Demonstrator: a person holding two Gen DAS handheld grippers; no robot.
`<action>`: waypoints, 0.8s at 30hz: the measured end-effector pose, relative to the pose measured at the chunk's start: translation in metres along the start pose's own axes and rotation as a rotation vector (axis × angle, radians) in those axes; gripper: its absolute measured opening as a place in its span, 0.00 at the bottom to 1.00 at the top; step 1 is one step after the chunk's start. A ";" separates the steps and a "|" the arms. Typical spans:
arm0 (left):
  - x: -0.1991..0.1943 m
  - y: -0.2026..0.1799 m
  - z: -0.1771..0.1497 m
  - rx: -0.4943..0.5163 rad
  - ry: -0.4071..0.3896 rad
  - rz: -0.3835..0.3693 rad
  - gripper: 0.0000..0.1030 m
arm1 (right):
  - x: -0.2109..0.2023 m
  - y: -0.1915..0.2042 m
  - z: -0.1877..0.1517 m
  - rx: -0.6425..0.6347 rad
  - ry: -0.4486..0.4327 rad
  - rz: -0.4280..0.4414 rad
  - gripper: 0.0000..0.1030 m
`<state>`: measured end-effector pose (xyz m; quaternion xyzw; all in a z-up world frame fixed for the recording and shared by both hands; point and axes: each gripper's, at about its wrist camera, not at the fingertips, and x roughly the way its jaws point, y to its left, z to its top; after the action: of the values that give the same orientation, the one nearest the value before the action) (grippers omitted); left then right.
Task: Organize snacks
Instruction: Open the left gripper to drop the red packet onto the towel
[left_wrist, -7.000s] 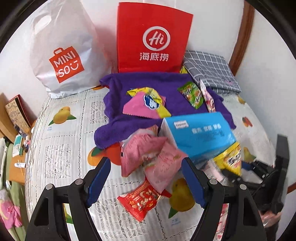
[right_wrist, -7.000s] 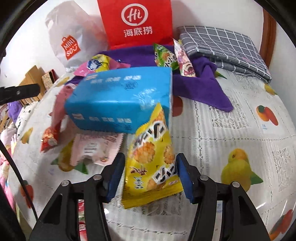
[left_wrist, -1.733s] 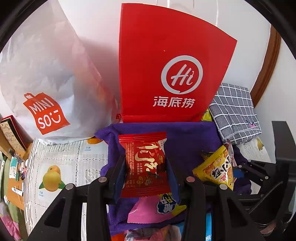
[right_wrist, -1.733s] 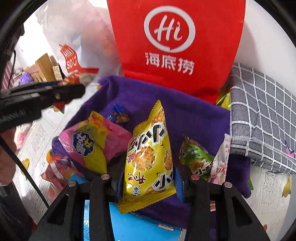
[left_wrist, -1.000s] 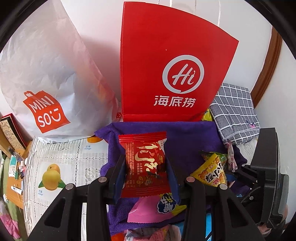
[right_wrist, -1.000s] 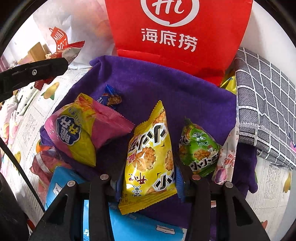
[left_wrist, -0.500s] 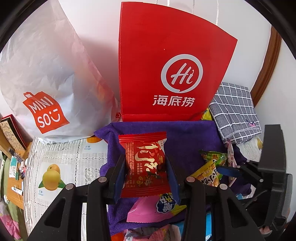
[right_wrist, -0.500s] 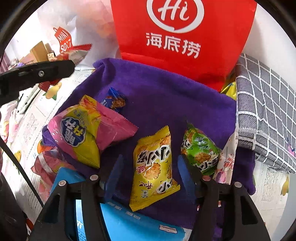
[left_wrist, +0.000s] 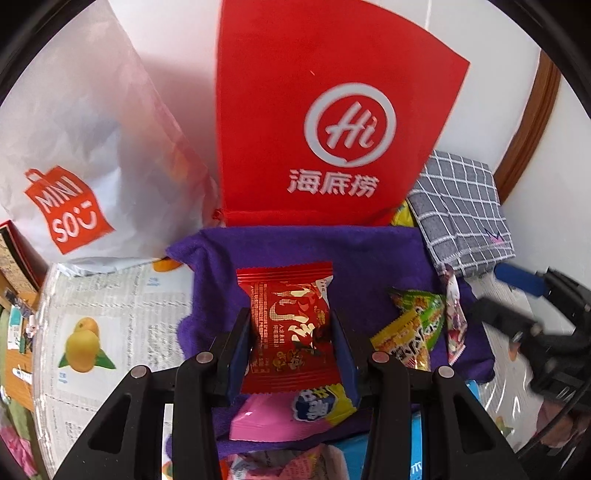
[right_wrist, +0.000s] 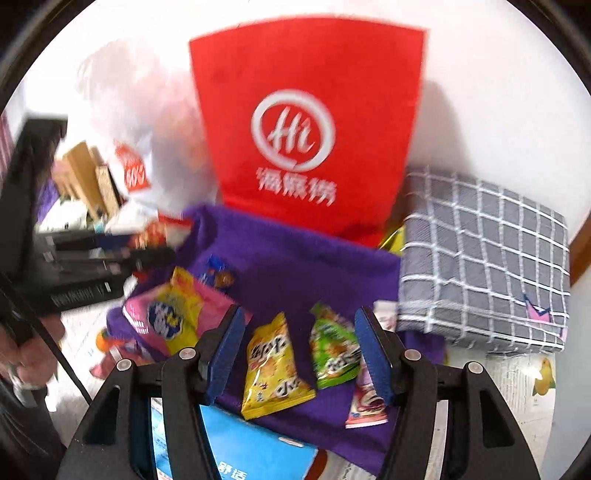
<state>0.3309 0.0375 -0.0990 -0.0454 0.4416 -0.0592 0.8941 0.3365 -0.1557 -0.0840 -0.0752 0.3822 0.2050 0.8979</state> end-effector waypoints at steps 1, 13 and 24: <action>0.003 -0.002 -0.001 0.005 0.013 -0.011 0.39 | -0.004 -0.004 0.001 0.019 -0.012 0.007 0.60; 0.020 -0.015 -0.012 0.024 0.084 -0.039 0.39 | -0.008 -0.007 0.002 0.032 -0.016 0.023 0.60; 0.016 -0.020 -0.010 0.044 0.061 -0.064 0.40 | -0.003 -0.002 0.001 0.015 0.005 0.026 0.60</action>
<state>0.3310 0.0148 -0.1153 -0.0378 0.4656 -0.0987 0.8786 0.3368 -0.1582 -0.0812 -0.0641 0.3870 0.2139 0.8946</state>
